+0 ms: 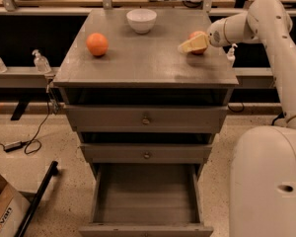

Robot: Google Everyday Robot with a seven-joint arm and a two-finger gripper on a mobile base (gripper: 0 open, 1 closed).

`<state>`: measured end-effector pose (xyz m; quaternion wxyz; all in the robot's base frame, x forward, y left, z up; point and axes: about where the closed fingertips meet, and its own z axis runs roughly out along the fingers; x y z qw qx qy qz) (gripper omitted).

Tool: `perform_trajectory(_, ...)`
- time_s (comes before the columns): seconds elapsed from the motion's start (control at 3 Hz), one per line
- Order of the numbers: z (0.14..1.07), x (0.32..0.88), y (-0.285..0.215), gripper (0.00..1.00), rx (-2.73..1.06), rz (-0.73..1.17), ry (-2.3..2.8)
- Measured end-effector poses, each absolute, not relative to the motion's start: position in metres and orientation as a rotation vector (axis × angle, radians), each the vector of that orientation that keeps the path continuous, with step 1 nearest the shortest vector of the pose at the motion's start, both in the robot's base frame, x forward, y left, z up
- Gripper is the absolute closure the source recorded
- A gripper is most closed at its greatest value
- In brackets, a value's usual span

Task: Place apple into bottom drawer

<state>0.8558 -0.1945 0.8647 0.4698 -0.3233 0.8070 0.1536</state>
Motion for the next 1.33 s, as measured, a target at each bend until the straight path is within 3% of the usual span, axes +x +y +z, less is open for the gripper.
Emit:
perform_trajectory(0.33, 0.856, 0.867, -0.188, 0.00, -0.789, 0.400, 1.980)
perform_trajectory(0.67, 0.847, 0.872, -0.187, 0.15, -0.785, 0.409, 1.996)
perform_trajectory(1.33, 0.853, 0.868, -0.195, 0.61, -0.809, 0.377, 2.005)
